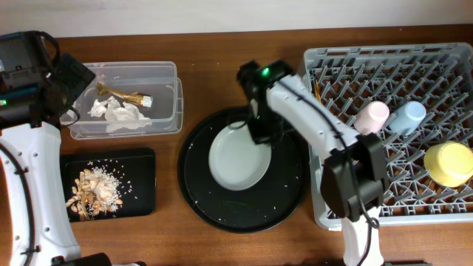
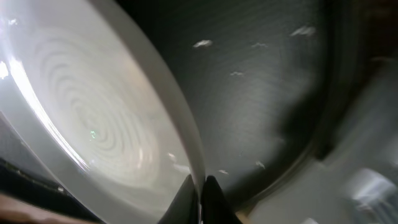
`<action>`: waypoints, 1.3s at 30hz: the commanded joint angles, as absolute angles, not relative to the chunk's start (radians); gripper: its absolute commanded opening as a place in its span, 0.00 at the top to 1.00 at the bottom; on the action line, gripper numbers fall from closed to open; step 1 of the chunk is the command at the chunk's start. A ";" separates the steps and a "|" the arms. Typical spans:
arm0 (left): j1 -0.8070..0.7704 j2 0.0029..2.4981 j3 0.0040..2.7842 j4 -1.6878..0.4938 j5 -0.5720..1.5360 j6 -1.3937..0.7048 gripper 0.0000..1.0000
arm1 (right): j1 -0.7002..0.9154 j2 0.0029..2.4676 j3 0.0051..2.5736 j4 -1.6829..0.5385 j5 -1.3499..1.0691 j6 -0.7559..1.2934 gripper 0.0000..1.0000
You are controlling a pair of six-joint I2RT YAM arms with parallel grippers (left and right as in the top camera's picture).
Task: Sort waste into correct bins and load items into the dishwasher rack
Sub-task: 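Carry the white plate to the rack's back-left and stand it upright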
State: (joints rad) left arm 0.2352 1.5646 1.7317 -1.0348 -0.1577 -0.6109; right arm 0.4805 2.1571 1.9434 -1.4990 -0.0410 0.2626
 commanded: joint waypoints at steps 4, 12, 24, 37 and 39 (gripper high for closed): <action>0.241 1.569 1.732 -1.034 -0.165 -0.614 0.01 | 0.305 2.112 2.358 -1.698 0.111 0.266 0.96; 0.241 1.569 1.732 -1.034 -0.166 -0.614 0.01 | 0.035 2.072 2.434 -1.694 0.290 0.326 0.96; 0.241 1.569 1.732 -1.034 -0.165 -0.614 0.01 | 0.001 2.088 2.404 -1.575 0.468 0.402 0.96; 0.241 1.569 1.732 -1.034 -0.166 -0.614 0.01 | 0.066 2.088 2.210 -1.427 0.540 0.402 0.96; 0.241 1.569 1.732 -1.034 -0.165 -0.614 0.01 | 0.067 2.088 2.197 -1.424 0.549 0.402 0.96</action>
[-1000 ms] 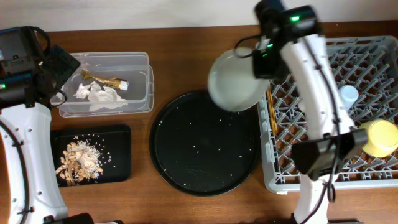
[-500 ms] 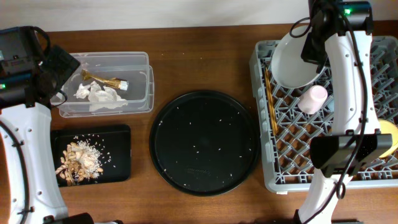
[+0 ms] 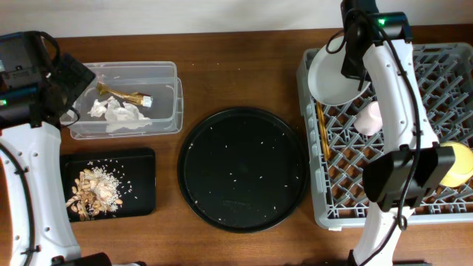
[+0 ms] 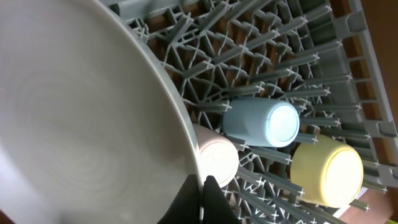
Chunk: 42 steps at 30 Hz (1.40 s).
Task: Sort waste into correct bins and load items into the dishwasher rack
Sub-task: 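Carry the white plate to the rack's back-left and stand it upright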
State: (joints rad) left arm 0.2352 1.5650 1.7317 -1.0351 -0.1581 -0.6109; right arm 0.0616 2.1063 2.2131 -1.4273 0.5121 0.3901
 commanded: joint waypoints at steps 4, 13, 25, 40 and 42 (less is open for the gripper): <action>0.241 1.569 1.732 -1.034 -0.165 -0.614 0.01 | 0.067 2.088 2.197 -1.432 0.661 0.402 0.96; 0.241 1.569 1.732 -1.034 -0.166 -0.614 0.01 | 0.140 2.088 2.197 -1.432 0.638 0.401 0.96; 0.241 1.569 1.732 -1.034 -0.165 -0.614 0.01 | 0.236 1.926 2.205 -1.591 0.369 0.428 0.42; 0.241 1.569 1.732 -1.034 -0.166 -0.614 0.01 | 0.289 0.937 1.472 -1.699 0.044 0.454 0.02; 0.241 1.569 1.732 -1.034 -0.165 -0.614 0.01 | 0.289 0.871 1.426 -1.699 0.038 0.454 0.02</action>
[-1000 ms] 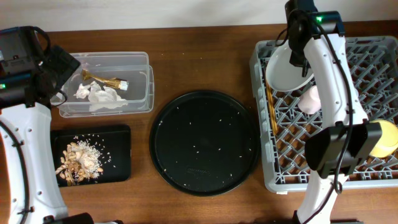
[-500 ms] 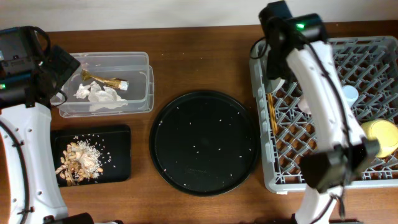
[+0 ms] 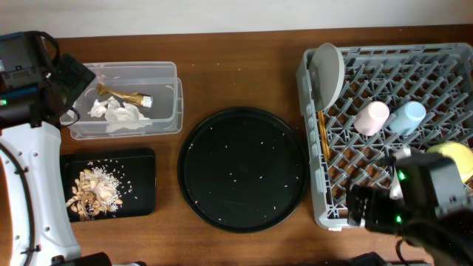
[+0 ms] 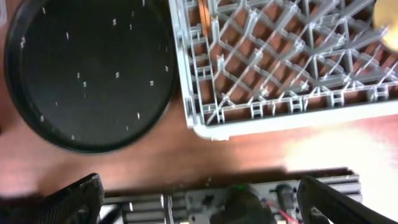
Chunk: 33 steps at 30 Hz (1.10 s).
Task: Sort waste into correct bins and load items into the dishwasher rack
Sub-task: 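Carry the white plate to the rack's back-left and stand it upright, then release the plate and move the right gripper to the rack's front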
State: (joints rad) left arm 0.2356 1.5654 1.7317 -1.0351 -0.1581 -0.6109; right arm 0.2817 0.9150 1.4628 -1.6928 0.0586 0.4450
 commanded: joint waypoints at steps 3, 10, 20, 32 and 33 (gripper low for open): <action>0.241 1.569 1.732 -1.034 -0.166 -0.614 0.01 | 0.289 0.855 1.423 -1.699 0.037 0.454 0.02; 0.241 1.569 1.732 -1.034 -0.166 -0.614 0.01 | 0.282 0.844 1.418 -1.670 0.068 0.445 0.02; 0.241 1.569 1.732 -1.034 -0.165 -0.614 0.01 | 0.065 0.295 0.743 -1.070 0.025 0.442 0.02; 0.241 1.569 1.732 -1.034 -0.165 -0.614 0.01 | 0.065 0.020 0.103 -0.191 -0.035 0.443 0.02; 0.241 1.569 1.732 -1.034 -0.166 -0.614 0.01 | 0.065 0.002 0.075 -0.155 -0.039 0.442 0.02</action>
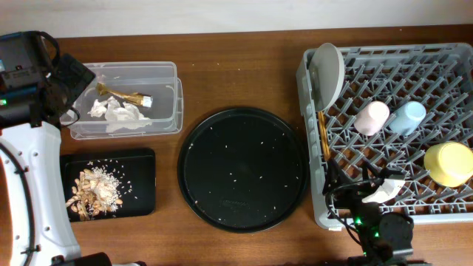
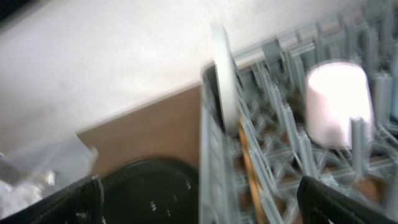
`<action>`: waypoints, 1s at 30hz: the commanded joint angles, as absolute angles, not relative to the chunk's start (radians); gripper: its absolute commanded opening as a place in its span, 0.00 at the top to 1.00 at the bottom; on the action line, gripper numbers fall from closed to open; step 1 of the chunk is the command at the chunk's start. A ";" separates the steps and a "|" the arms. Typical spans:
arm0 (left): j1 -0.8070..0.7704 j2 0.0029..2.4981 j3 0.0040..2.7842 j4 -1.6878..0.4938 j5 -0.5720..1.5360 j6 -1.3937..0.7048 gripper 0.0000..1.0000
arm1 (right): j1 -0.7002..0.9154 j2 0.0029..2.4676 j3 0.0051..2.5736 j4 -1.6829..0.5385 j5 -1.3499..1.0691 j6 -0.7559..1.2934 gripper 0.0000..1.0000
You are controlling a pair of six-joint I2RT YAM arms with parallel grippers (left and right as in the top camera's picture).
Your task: Sort waste into correct bins and load items into the dishwasher rack
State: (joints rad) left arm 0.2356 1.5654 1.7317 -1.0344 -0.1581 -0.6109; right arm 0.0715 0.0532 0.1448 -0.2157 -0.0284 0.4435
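Observation:
A white plate point(image 1: 327, 69) stands on edge in the far left corner of the grey dishwasher rack point(image 1: 443, 214), also seen as plate point(image 2: 224, 81) in the right wrist view. My right gripper point(image 2: 200, 208) is open and empty, low at the rack's near left corner, and the folded right arm point(image 1: 373, 218) sits at the table's front edge. A pink cup point(image 1: 371, 117), a blue cup point(image 1: 408, 117) and a yellow cup point(image 1: 448, 163) lie in the rack. My left arm point(image 1: 33, 81) stays at the far left beside the clear bin point(image 1: 166, 70); its fingers cannot be made out.
The black round tray point(image 1: 242, 168) with a few grains lies mid-table. The clear bin holds crumpled paper and a gold wrapper. A black rectangular tray point(image 1: 144, 159) holds food scraps. Orange chopsticks point(image 1: 323, 137) lie along the rack's left side.
My right arm has drawn back from beside the rack's front right part to the table's front edge, folded low. Its camera now looks across the rack toward the wall. The gripper stays open.
My right gripper was shut on the white plate's rim in the black round tray. Then it held the plate over the rack's far left corner. After that the plate stood on edge in the rack, with the open gripper by the rack's front, now lower still.

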 commanded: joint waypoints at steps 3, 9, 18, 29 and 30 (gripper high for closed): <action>0.241 1.569 1.732 -1.034 -0.165 -0.614 0.01 | 0.065 0.003 0.006 -0.038 -0.033 0.442 0.02; 0.241 1.569 1.732 -1.034 -0.165 -0.614 0.01 | 0.065 0.003 0.006 -0.082 0.037 0.364 0.02; 0.241 1.569 1.732 -1.034 -0.166 -0.614 0.01 | 0.065 0.003 0.006 -0.079 0.034 0.266 0.02; 0.241 1.569 1.732 -1.034 -0.166 -0.614 0.00 | 0.065 0.003 0.006 -0.079 0.034 0.266 0.02; 0.241 1.569 1.732 -1.034 -0.166 -0.614 0.01 | 0.065 0.003 0.006 -0.079 0.034 0.266 0.02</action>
